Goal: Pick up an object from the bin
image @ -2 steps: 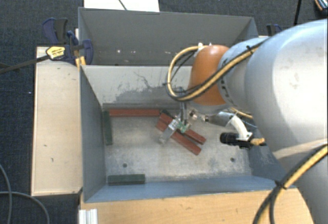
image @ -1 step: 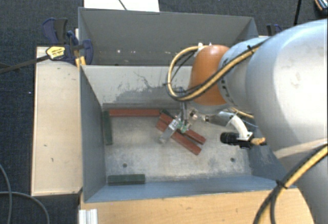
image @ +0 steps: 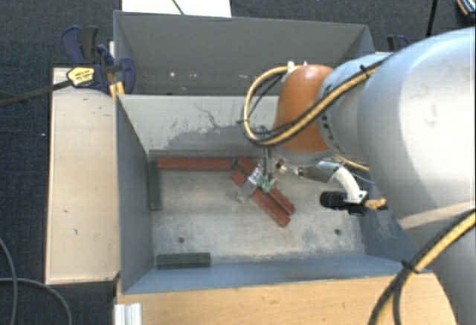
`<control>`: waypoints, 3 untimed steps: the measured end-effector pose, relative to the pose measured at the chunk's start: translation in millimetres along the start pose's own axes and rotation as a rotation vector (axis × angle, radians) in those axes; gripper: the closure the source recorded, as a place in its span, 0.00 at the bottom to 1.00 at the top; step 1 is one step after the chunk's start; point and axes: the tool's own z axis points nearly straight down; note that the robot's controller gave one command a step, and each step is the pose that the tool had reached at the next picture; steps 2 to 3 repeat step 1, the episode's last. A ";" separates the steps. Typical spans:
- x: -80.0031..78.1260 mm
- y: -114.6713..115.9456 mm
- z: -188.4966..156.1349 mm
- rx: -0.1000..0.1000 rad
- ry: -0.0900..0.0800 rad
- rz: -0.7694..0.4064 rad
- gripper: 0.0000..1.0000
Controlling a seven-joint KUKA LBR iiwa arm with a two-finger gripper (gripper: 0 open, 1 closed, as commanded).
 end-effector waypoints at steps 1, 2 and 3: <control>-1.4 1.4 -82.3 -0.009 -0.007 -0.008 1.00; -1.4 1.4 -82.3 -0.009 -0.007 -0.008 1.00; -1.4 1.4 -82.3 -0.009 -0.007 -0.008 1.00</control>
Offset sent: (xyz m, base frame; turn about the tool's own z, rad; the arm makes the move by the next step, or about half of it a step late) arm -0.0001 0.0001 0.0773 0.0000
